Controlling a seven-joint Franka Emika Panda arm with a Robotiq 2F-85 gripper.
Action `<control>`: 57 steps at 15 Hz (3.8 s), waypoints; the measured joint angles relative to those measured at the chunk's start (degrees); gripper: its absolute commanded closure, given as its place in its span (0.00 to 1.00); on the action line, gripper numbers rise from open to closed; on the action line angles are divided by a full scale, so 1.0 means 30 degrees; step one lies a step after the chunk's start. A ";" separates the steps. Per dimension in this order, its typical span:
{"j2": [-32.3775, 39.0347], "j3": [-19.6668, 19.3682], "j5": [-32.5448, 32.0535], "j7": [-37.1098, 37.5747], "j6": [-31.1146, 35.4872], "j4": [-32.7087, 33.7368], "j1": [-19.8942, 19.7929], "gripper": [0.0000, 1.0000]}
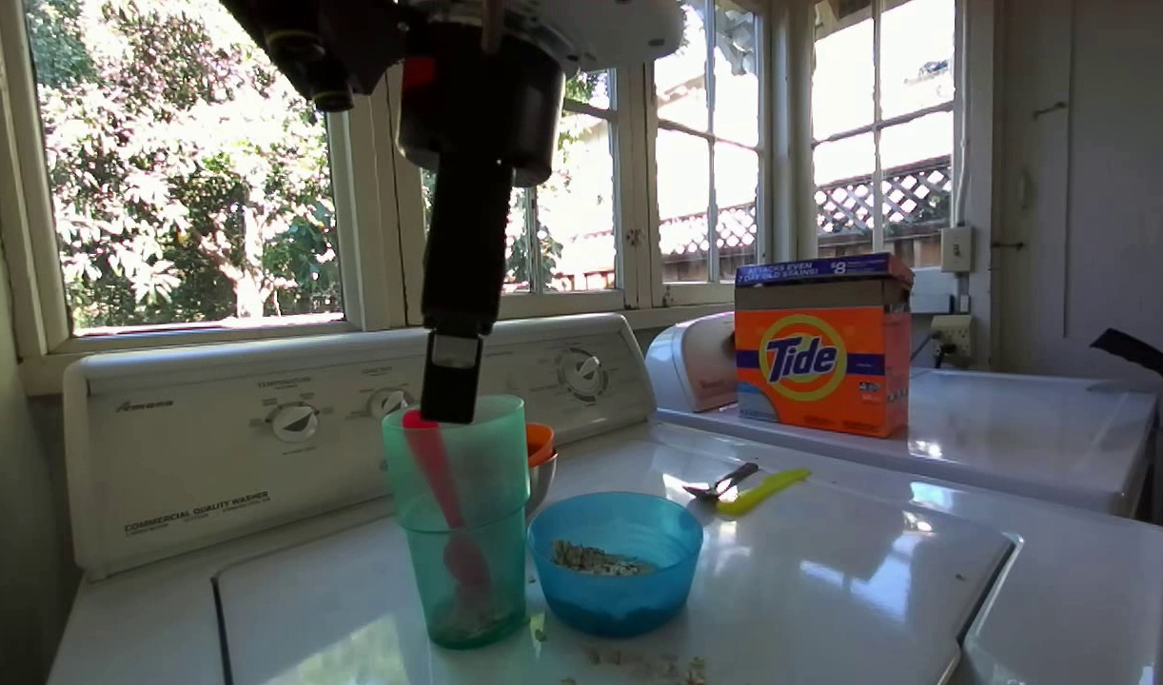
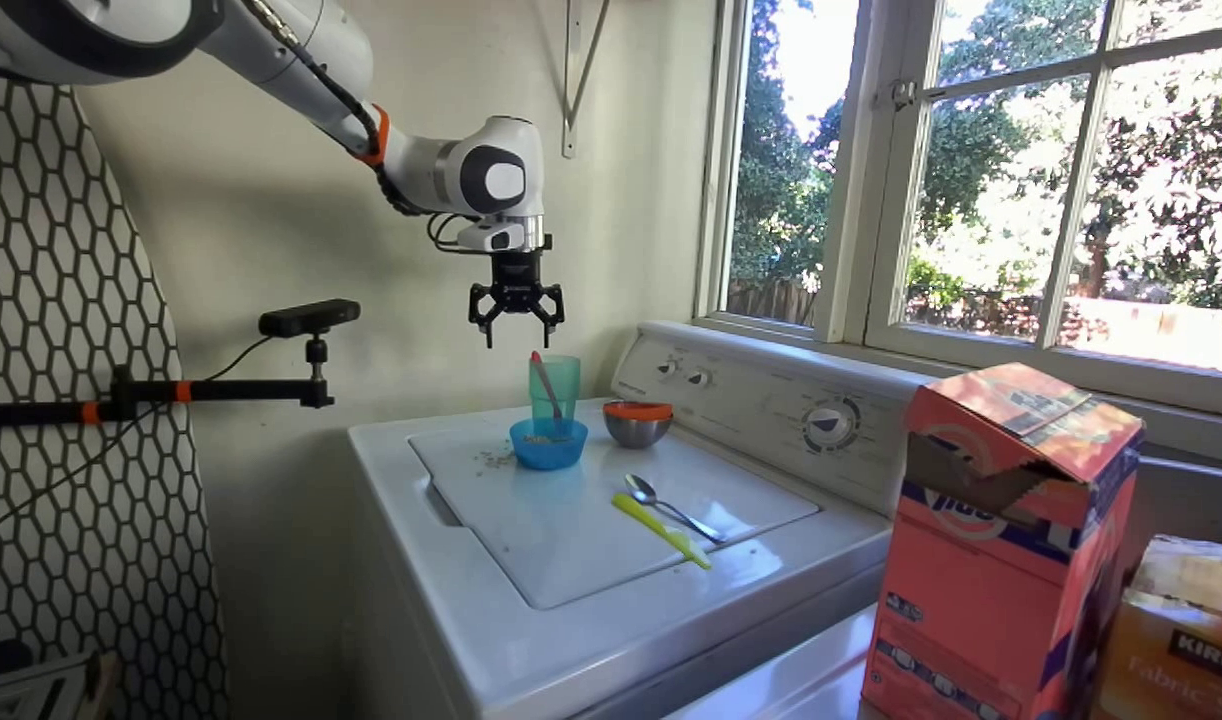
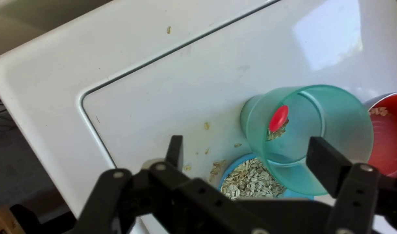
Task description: Remove the silver spoon, the knife and the pink spoon out of the green cup
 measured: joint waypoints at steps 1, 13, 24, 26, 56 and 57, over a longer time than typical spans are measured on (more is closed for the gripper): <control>0.0109 -0.0004 -0.0001 0.0171 0.0000 0.0010 0.0003 0.13; 0.1316 -0.0208 -0.0871 0.1598 0.0000 0.1524 0.0411 0.42; 0.2465 -0.0663 -0.1765 0.2454 -0.0038 0.2906 0.0985 0.77; 0.2518 -0.0722 -0.1894 0.2653 -0.0080 0.3046 0.1005 0.67; 0.2557 -0.0593 -0.2669 0.1630 -0.5054 0.4785 0.1564 0.97; 0.2588 -0.0568 -0.2803 0.1179 -0.5213 0.4862 0.1630 0.97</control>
